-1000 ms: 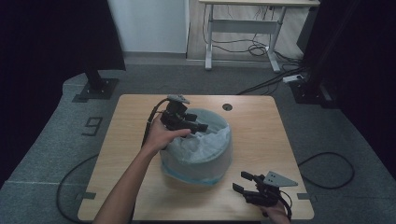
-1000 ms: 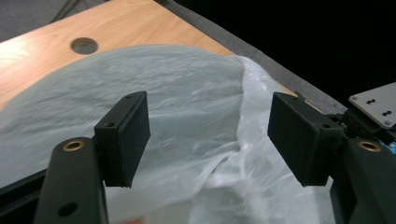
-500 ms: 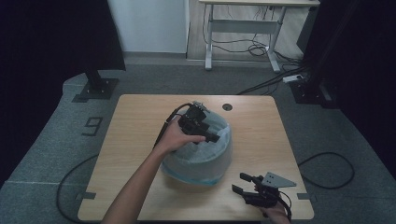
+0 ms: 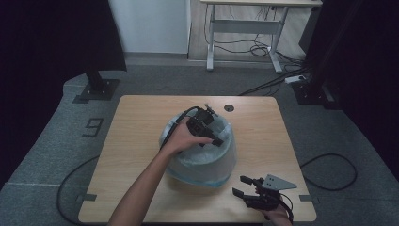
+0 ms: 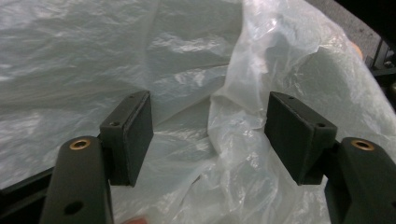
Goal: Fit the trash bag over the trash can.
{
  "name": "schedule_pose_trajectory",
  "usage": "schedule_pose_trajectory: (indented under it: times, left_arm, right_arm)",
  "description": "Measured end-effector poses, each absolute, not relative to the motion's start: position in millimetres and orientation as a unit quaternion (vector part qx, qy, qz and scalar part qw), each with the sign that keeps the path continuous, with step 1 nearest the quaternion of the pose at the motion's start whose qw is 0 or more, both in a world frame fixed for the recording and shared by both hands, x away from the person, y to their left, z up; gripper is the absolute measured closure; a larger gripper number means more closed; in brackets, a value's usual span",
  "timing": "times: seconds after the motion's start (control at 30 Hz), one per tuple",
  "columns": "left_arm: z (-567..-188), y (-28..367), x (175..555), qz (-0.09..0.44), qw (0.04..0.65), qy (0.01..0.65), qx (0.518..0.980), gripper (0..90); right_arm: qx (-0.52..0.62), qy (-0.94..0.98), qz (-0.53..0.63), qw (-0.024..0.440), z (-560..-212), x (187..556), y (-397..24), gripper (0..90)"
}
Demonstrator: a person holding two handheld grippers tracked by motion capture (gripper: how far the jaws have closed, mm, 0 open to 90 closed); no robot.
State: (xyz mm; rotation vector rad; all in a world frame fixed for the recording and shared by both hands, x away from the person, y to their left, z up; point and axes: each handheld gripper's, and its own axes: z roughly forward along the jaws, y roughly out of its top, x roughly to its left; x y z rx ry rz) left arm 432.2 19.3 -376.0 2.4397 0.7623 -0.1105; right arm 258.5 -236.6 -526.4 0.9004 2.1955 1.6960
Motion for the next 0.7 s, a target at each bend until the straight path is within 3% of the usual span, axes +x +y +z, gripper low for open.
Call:
schedule_pose_trajectory:
  times: [0.27, 0.53, 0.7]
  left_arm:
    - [-382, 13, 434, -0.038, 0.265, 0.287, 0.92, 32.1]
    - [-356, 33, 422, -0.016, 0.338, 0.271, 0.901, 32.8]
    - [-344, 51, 413, -0.011, 0.352, 0.268, 0.897, 32.3]
  right_arm:
    - [0.303, 0.748, 0.579, 0.111, -525, 258, -237, 36.0]
    - [0.306, 0.746, 0.581, 0.113, -524, 258, -238, 36.0]
    - [0.306, 0.746, 0.58, 0.113, -525, 258, -237, 35.9]
